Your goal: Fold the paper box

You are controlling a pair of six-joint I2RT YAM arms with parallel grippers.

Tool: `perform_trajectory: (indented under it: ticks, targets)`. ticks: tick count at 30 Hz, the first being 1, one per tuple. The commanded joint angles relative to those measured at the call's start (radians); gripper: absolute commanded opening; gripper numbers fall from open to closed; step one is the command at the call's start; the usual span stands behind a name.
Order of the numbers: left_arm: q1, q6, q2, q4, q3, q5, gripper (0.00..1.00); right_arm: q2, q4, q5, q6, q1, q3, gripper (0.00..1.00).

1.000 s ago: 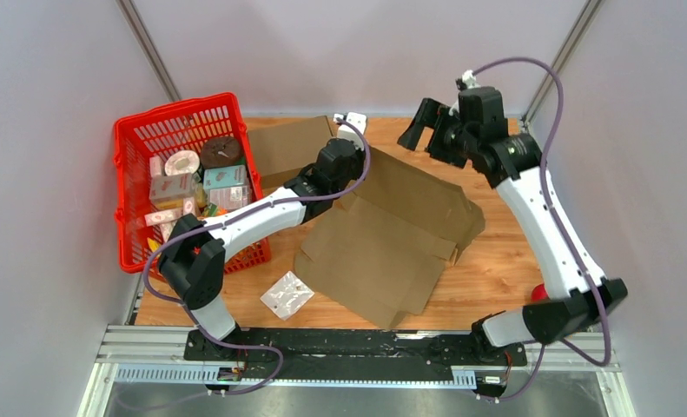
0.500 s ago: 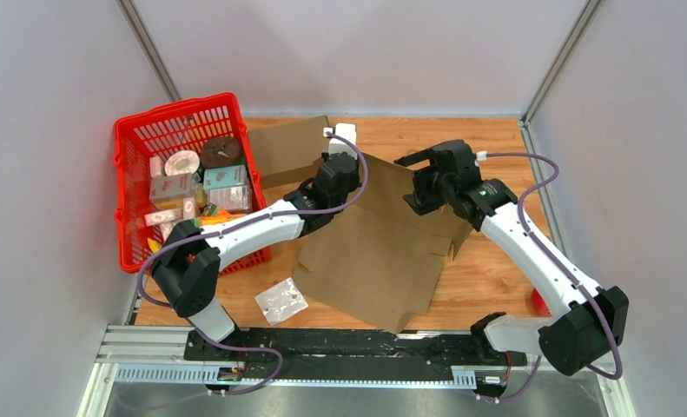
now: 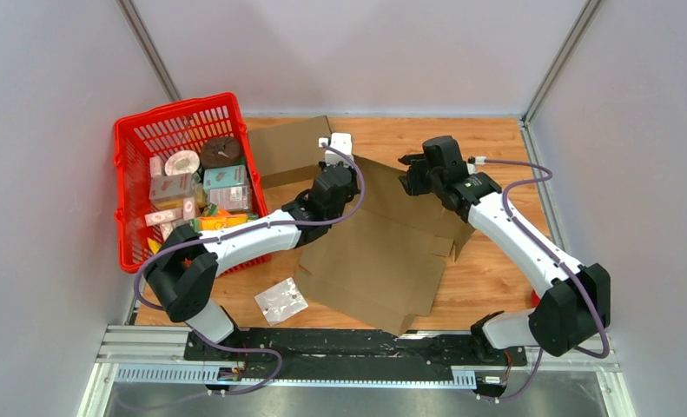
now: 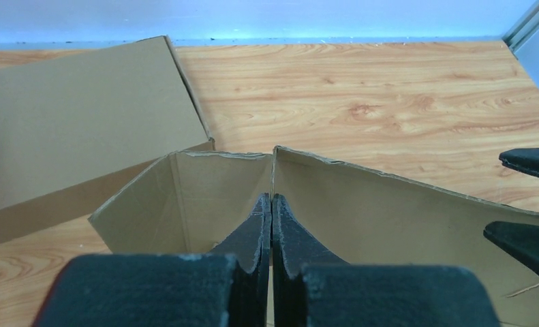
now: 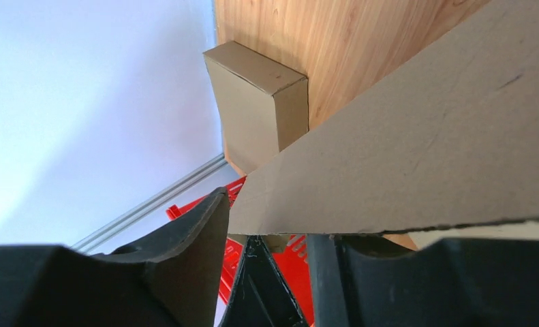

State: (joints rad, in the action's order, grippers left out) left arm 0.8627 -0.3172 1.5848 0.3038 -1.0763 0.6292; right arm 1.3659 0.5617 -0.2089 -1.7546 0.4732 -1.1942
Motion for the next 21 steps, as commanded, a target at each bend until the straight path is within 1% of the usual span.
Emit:
perform_trajectory:
  ticks: [1,2,6,7,10,11,12,13,15,17,18,20,21]
  targets:
    - [0.007,-0.008,-0.049,0.115,0.032,-0.02,0.0,0.009,-0.071,-0.06,-0.051,-0.004,0.016,0.46]
    - [0.009,-0.005,-0.052,0.123,0.047,-0.023,0.0,0.009,-0.078,-0.06,-0.051,-0.004,0.024,0.41]
    - [0.009,0.004,-0.071,0.153,0.075,-0.043,0.0,0.018,-0.109,-0.053,-0.052,-0.004,0.039,0.37]
    - [0.009,0.007,-0.072,0.162,0.078,-0.049,0.0,0.018,-0.114,-0.047,-0.052,-0.005,0.044,0.34]
    - [0.009,0.018,-0.082,0.15,0.088,-0.074,0.0,0.009,-0.152,-0.043,-0.042,-0.005,0.071,0.17]
    - [0.009,0.017,-0.088,0.134,0.088,-0.086,0.02,0.007,-0.16,-0.041,-0.025,-0.005,0.08,0.09]
    - [0.007,0.017,-0.101,0.104,0.084,-0.097,0.15,0.004,-0.192,-0.038,-0.008,-0.008,0.09,0.05]
    - [0.007,0.018,-0.111,0.031,0.072,-0.12,0.25,-0.005,-0.213,-0.029,0.018,-0.016,0.116,0.01]
    - [0.006,-0.003,-0.144,-0.029,0.067,-0.128,0.47,-0.02,-0.272,-0.021,0.066,-0.024,0.146,0.0]
    - [-0.001,-0.014,-0.176,-0.063,0.093,-0.144,0.52,-0.04,-0.34,-0.003,0.096,-0.034,0.203,0.0]
    - [-0.002,-0.014,-0.216,-0.071,0.105,-0.146,0.53,-0.044,-0.364,0.009,0.107,-0.042,0.223,0.0]
    - [-0.027,-0.008,-0.265,-0.095,0.148,-0.16,0.53,-0.053,-0.396,0.043,0.119,-0.061,0.258,0.0]
    - [-0.042,-0.003,-0.316,-0.1,0.162,-0.177,0.5,-0.054,-0.41,0.049,0.124,-0.068,0.269,0.0]
